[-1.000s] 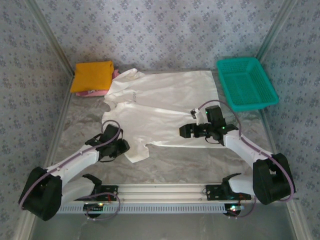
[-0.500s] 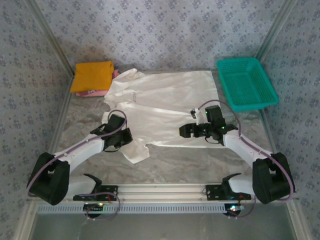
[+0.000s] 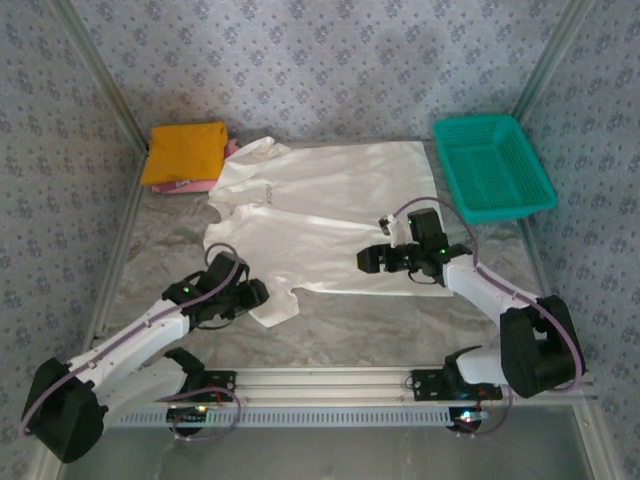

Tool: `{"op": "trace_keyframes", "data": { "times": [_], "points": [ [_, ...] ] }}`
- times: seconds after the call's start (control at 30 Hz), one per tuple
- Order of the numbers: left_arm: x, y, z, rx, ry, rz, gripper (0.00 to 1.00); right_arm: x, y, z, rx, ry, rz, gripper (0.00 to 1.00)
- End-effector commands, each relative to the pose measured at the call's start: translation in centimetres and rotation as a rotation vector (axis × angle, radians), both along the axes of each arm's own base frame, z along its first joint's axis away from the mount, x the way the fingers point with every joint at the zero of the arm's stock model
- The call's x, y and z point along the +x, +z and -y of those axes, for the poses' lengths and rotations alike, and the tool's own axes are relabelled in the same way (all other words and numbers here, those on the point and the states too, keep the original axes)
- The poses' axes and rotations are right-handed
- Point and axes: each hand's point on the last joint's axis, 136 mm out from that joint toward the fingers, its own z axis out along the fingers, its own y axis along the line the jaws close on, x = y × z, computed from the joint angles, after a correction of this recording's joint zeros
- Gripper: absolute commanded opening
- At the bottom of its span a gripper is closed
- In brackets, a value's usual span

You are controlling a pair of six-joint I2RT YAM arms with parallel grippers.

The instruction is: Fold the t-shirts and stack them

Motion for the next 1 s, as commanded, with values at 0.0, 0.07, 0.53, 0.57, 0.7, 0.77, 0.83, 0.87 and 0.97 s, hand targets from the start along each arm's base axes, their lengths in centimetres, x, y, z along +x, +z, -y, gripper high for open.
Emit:
{"op": "trace_keyframes", "data": {
  "times": [0.0, 0.07, 0.53, 0.57, 0.7, 0.77, 0.83, 0.87, 0.97],
  "points": [
    [0.2, -1.6, -0.3, 0.013, 0.060, -0.039, 0.57, 0.5, 0.8, -0.7, 0.014, 0.022, 0.024, 0.77],
    [0.3, -1.8, -0.1, 0.027, 0.054, -0.068, 0.56, 0.4, 1.0, -0.7, 0.015, 0.024, 0.023, 0.77],
    [2.3, -3.0, 0.7, 0.065, 0.009, -0.038, 0.23, 0.2, 1.0, -0.4, 0.007, 0.011, 0.035, 0.78],
    [2.5, -3.0, 0.8, 0.068, 0.003, -0.038, 0.21, 0.2, 1.1, -0.3, 0.006, 0.009, 0.040, 0.78],
    [3.2, -2.8, 1.5, 0.067, -0.032, -0.036, 0.15, 0.2, 1.4, -0.1, 0.003, -0.001, 0.057, 0.78],
    [3.5, -2.4, 1.8, 0.070, -0.052, -0.034, 0.05, 0.1, 1.4, -0.1, 0.005, -0.002, 0.060, 0.78],
    [4.2, -1.7, 1.9, 0.084, -0.077, -0.025, 0.00, 0.2, 1.3, 0.0, 0.000, -0.007, 0.058, 0.78],
    [4.7, -1.3, 2.0, 0.087, -0.085, -0.019, 0.00, 0.2, 1.3, 0.0, -0.002, -0.008, 0.060, 0.78],
    [6.4, -0.6, 2.4, 0.082, -0.129, -0.025, 0.00, 0.4, 1.1, 0.2, -0.005, -0.019, 0.066, 0.78]
  ]
}}
